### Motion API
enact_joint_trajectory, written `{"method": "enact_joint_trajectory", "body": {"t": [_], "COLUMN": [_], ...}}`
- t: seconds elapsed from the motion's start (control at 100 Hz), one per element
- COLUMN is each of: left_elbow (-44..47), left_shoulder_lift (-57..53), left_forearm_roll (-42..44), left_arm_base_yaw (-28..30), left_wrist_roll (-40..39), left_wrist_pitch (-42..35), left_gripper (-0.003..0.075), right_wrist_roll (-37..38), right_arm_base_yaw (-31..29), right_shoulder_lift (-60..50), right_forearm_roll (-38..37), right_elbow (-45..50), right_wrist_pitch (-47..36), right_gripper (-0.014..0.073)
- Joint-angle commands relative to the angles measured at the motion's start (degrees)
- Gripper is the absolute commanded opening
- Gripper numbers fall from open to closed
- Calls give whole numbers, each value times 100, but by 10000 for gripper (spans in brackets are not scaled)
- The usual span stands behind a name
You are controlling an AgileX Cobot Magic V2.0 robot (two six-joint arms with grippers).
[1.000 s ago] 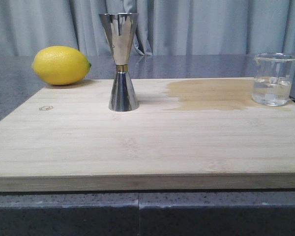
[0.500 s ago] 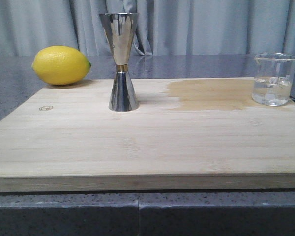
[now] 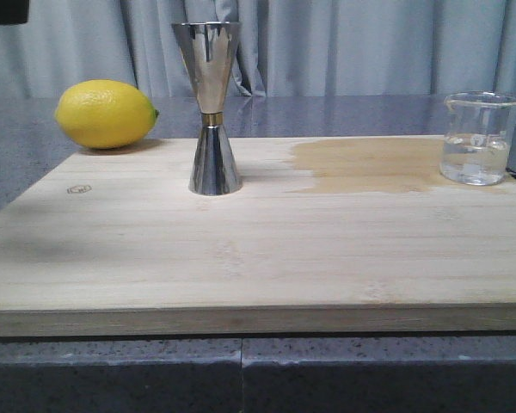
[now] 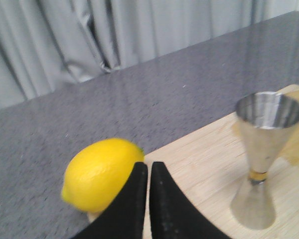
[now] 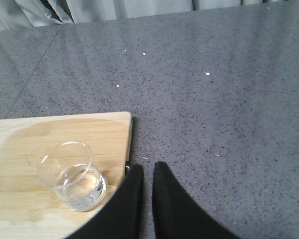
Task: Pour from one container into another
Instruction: 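Move the left gripper toward the steel jigger, opening around its waist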
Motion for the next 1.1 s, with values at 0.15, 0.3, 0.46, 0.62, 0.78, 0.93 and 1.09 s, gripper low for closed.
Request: {"method": "enact_joint_trajectory", "body": {"t": [0.15, 0.3, 0.46, 0.62, 0.78, 0.93, 1.09], "left_elbow": [-203, -203, -203, -203, -170, -48, 149], "left_shoulder_lift": [319, 915, 1154, 1141, 1141, 1141, 1141], "left_forearm_roll": [374, 595, 1476, 2463, 2693, 3262, 5075], "left_arm_base_yaw": [-542, -444, -444, -394, -129, 295, 972], "left_wrist_roll": [-85, -679, -2054, -2989, -2989, -3478, -5085], "left_wrist_pitch": [-1287, -1605, -1813, -1959, -1715, -1692, -1877], "left_gripper": [-17, -17, -18, -18, -17, -17, -17], "right_wrist_roll": [-27, -27, -27, -27, -27, -27, -27], "right_arm_base_yaw": [19, 19, 19, 19, 19, 19, 19], "right_shoulder_lift": [258, 284, 284, 284, 284, 284, 284], "right_forearm_roll": [-54, -54, -54, -56, -78, -99, -129], "right_elbow": [-166, -166, -166, -166, -166, -166, -166], "right_wrist_pitch": [-750, -843, -843, -867, -913, -913, -927], "right_gripper": [25, 25, 25, 25, 25, 25, 25]}}
